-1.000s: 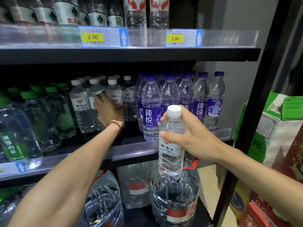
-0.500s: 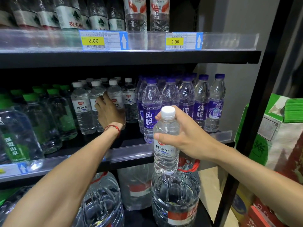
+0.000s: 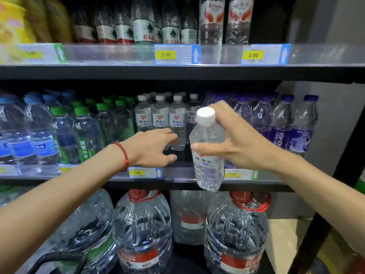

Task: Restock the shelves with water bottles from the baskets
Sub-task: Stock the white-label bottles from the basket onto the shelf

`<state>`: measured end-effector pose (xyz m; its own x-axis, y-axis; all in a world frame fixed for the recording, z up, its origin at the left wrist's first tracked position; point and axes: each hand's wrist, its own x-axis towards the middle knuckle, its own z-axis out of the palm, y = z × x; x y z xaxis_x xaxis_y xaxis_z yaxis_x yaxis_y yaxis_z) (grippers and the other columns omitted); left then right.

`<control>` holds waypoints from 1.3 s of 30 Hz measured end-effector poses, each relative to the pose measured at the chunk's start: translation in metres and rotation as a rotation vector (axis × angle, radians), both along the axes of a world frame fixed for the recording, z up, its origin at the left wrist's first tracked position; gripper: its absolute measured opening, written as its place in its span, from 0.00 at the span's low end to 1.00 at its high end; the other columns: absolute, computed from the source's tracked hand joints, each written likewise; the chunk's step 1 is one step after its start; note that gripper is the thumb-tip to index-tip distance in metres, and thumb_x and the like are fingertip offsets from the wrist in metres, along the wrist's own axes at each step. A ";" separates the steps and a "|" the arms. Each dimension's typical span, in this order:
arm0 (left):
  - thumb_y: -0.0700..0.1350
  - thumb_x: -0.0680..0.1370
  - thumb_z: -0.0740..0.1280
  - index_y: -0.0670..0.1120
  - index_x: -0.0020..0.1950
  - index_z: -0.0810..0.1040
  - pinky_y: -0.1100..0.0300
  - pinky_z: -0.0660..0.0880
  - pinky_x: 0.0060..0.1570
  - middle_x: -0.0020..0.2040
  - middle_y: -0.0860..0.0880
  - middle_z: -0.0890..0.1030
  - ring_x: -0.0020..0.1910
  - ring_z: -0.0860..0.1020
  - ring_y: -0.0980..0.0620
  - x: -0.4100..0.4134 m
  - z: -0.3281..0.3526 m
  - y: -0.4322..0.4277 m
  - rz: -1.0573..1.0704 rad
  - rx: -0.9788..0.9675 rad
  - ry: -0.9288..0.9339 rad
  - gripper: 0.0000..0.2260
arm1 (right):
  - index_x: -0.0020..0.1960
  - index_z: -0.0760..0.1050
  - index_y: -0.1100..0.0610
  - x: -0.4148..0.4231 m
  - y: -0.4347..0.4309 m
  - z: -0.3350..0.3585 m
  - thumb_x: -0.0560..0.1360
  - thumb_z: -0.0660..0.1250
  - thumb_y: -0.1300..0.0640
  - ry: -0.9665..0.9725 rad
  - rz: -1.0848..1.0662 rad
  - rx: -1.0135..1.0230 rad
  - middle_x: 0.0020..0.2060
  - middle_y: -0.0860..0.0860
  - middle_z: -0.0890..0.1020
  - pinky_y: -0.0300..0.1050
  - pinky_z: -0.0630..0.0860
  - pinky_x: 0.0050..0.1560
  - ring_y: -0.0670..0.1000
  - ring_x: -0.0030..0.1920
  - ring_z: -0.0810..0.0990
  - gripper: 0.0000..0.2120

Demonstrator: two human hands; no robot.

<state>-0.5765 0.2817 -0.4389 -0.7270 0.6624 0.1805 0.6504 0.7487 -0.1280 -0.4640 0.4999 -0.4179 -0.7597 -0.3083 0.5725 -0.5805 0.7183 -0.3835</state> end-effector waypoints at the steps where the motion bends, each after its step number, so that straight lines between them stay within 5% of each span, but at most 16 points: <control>1: 0.61 0.78 0.62 0.52 0.65 0.73 0.47 0.76 0.54 0.57 0.55 0.73 0.58 0.76 0.48 0.008 0.003 -0.005 -0.008 -0.035 -0.024 0.20 | 0.58 0.73 0.50 -0.003 -0.005 0.005 0.73 0.78 0.44 0.031 0.012 0.005 0.52 0.49 0.72 0.42 0.70 0.55 0.48 0.53 0.73 0.21; 5: 0.59 0.77 0.62 0.53 0.63 0.75 0.54 0.73 0.49 0.57 0.55 0.75 0.56 0.75 0.49 0.030 0.009 -0.018 0.000 -0.123 -0.074 0.17 | 0.53 0.71 0.37 -0.018 -0.017 0.016 0.66 0.76 0.33 0.125 -0.006 0.027 0.49 0.39 0.71 0.59 0.76 0.51 0.42 0.49 0.73 0.22; 7: 0.55 0.79 0.65 0.51 0.61 0.75 0.55 0.70 0.47 0.55 0.55 0.75 0.54 0.74 0.51 0.038 0.009 -0.022 -0.017 -0.128 -0.115 0.14 | 0.55 0.72 0.41 -0.031 -0.020 0.015 0.65 0.77 0.33 0.145 -0.031 0.016 0.48 0.40 0.71 0.61 0.76 0.50 0.40 0.47 0.72 0.25; 12: 0.60 0.78 0.62 0.57 0.63 0.74 0.50 0.75 0.55 0.58 0.57 0.77 0.58 0.76 0.51 0.052 0.000 -0.029 -0.017 -0.138 -0.185 0.16 | 0.59 0.74 0.50 -0.069 -0.021 0.016 0.65 0.82 0.40 0.143 -0.084 0.051 0.52 0.46 0.73 0.60 0.77 0.54 0.49 0.49 0.74 0.30; 21: 0.64 0.80 0.59 0.58 0.67 0.72 0.46 0.75 0.60 0.64 0.55 0.76 0.65 0.75 0.49 0.044 -0.019 -0.037 0.024 -0.159 -0.121 0.19 | 0.45 0.65 0.54 -0.114 -0.031 0.005 0.71 0.81 0.43 -0.036 -0.388 0.464 0.44 0.50 0.73 0.51 0.69 0.42 0.60 0.49 0.77 0.26; 23: 0.64 0.81 0.58 0.58 0.67 0.72 0.46 0.75 0.59 0.64 0.55 0.76 0.65 0.75 0.49 0.041 -0.020 -0.040 0.026 -0.156 -0.125 0.18 | 0.55 0.70 0.56 -0.126 -0.032 0.002 0.73 0.79 0.43 -0.101 -0.433 0.486 0.57 0.55 0.79 0.54 0.73 0.49 0.61 0.58 0.78 0.25; 25: 0.64 0.81 0.58 0.59 0.67 0.72 0.46 0.75 0.59 0.64 0.56 0.76 0.64 0.75 0.49 0.039 -0.019 -0.043 0.032 -0.155 -0.114 0.18 | 0.74 0.64 0.58 -0.136 -0.035 0.004 0.74 0.78 0.45 -0.148 -0.471 0.500 0.74 0.59 0.71 0.57 0.71 0.64 0.62 0.71 0.72 0.37; 28: 0.65 0.81 0.58 0.59 0.67 0.72 0.48 0.74 0.58 0.64 0.56 0.76 0.64 0.75 0.51 0.037 -0.018 -0.049 0.037 -0.140 -0.106 0.18 | 0.79 0.61 0.60 -0.147 -0.041 0.017 0.70 0.82 0.47 -0.062 -0.567 0.578 0.75 0.59 0.66 0.54 0.69 0.67 0.61 0.74 0.68 0.47; 33: 0.65 0.81 0.58 0.58 0.68 0.71 0.51 0.72 0.55 0.65 0.58 0.75 0.65 0.74 0.52 0.032 -0.021 -0.053 0.022 -0.104 -0.109 0.19 | 0.75 0.67 0.62 -0.166 -0.039 0.029 0.70 0.83 0.50 -0.058 -0.779 0.703 0.69 0.59 0.74 0.56 0.72 0.64 0.62 0.70 0.75 0.41; 39: 0.65 0.81 0.59 0.58 0.70 0.70 0.50 0.74 0.58 0.67 0.59 0.74 0.66 0.74 0.53 0.026 -0.023 -0.053 0.018 -0.111 -0.120 0.21 | 0.74 0.69 0.62 -0.183 -0.038 0.029 0.82 0.68 0.53 0.008 -0.933 0.907 0.71 0.59 0.75 0.59 0.63 0.73 0.61 0.72 0.72 0.24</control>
<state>-0.5503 0.2291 -0.4615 -0.7508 0.6603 0.0184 0.6527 0.7459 -0.1327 -0.6474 0.4624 -0.3894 -0.8939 0.0540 0.4449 0.2753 0.8495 0.4501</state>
